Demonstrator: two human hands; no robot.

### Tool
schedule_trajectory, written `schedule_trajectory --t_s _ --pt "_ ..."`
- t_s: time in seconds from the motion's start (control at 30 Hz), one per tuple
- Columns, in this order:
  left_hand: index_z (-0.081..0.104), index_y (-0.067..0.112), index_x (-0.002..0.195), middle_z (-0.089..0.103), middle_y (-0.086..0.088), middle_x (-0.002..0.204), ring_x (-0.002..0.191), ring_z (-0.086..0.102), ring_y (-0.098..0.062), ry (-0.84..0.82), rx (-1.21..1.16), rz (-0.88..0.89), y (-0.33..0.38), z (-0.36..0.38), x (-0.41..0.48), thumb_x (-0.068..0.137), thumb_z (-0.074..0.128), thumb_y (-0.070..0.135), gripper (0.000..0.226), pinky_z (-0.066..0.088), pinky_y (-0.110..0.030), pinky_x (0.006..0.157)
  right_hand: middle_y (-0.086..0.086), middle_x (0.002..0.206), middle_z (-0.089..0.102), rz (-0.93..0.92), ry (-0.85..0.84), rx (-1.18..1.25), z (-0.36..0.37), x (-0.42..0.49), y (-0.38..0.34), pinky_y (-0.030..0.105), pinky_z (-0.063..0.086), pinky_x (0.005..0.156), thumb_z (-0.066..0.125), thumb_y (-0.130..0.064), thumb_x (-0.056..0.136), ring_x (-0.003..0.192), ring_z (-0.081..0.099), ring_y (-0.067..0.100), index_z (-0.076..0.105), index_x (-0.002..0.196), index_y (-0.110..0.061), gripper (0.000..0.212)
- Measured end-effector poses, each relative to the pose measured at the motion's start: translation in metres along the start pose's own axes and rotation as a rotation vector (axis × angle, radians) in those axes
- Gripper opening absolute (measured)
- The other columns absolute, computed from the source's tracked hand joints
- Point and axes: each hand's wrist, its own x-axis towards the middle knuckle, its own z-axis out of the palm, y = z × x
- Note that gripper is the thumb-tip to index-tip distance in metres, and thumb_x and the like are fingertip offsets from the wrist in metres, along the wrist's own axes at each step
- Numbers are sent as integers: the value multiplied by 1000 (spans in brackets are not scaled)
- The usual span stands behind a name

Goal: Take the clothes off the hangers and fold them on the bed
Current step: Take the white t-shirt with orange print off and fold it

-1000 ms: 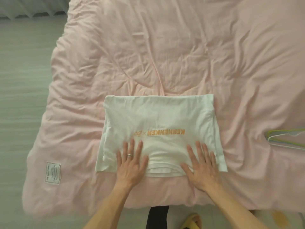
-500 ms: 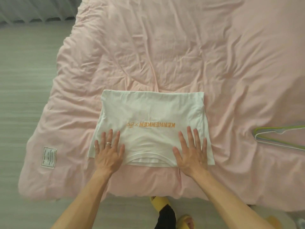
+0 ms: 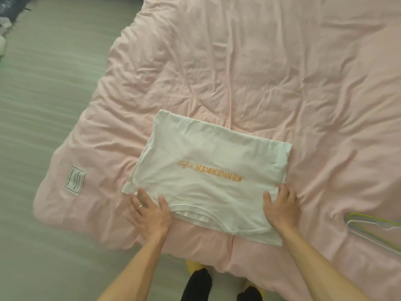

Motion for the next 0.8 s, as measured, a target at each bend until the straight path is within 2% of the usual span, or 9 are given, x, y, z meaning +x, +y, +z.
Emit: schedule_trajectory --t_s 0.07,0.17,0.3,0.37,0.43,0.53,0.6,0.7,0.8 --pt "20 19 157 23 -14 161 144 25 -34 10 -145 -122 15 15 -40 99 45 48 70 19 -53 114 27 127 54 97 -27 140 -14 23 -5 48 42 94 66 -33 91 113 53 46 49 128 0 52" --pt "40 19 139 41 -15 147 135 36 -33 -4 -301 -289 53 39 -95 95 52 49 54 25 -49 107 16 118 58 169 -101 348 -35 65 -14 39 44 87 68 -38 90 107 58 35 45 126 -1 56" --pt "34 18 120 52 -5 117 110 52 -32 -128 -575 -580 108 65 -152 92 54 57 51 35 -45 97 4 113 64 286 -233 534 -46 116 -15 36 50 90 74 -52 79 100 61 23 53 125 -5 69" --pt "30 17 122 53 -3 111 93 57 -30 -185 -738 -719 134 83 -182 91 58 59 59 45 -43 90 3 103 73 249 -327 615 -48 136 -13 43 58 90 77 -51 71 94 70 22 67 107 -12 54" --pt "31 15 130 52 -2 113 98 58 -30 -219 -892 -826 157 100 -212 89 65 55 67 48 -41 90 5 96 76 201 -437 672 -53 151 -12 45 60 84 80 -46 69 90 74 24 72 95 -14 42" --pt "42 16 122 60 -4 115 99 59 -25 -238 -1047 -880 173 118 -232 86 72 45 55 48 -37 85 9 103 75 204 -552 702 -60 167 -17 37 59 72 82 -43 74 91 73 28 70 102 -11 44" --pt "42 15 119 59 -6 115 99 59 -24 -233 -1096 -879 172 120 -228 84 75 37 53 48 -36 85 6 105 74 212 -600 713 -61 174 -22 36 58 73 83 -41 77 92 73 25 70 103 -14 40" --pt "36 15 117 53 -3 107 97 55 -24 -192 -1090 -863 168 114 -227 83 78 30 56 44 -33 81 2 99 71 211 -632 678 -64 177 -26 36 57 76 81 -35 81 86 70 21 67 99 -16 30" --pt "33 14 113 47 3 96 86 53 -18 -151 -986 -759 169 110 -234 87 74 32 52 42 -31 71 4 100 70 213 -580 635 -61 182 -26 34 56 68 75 -26 88 83 68 20 66 104 -12 23"
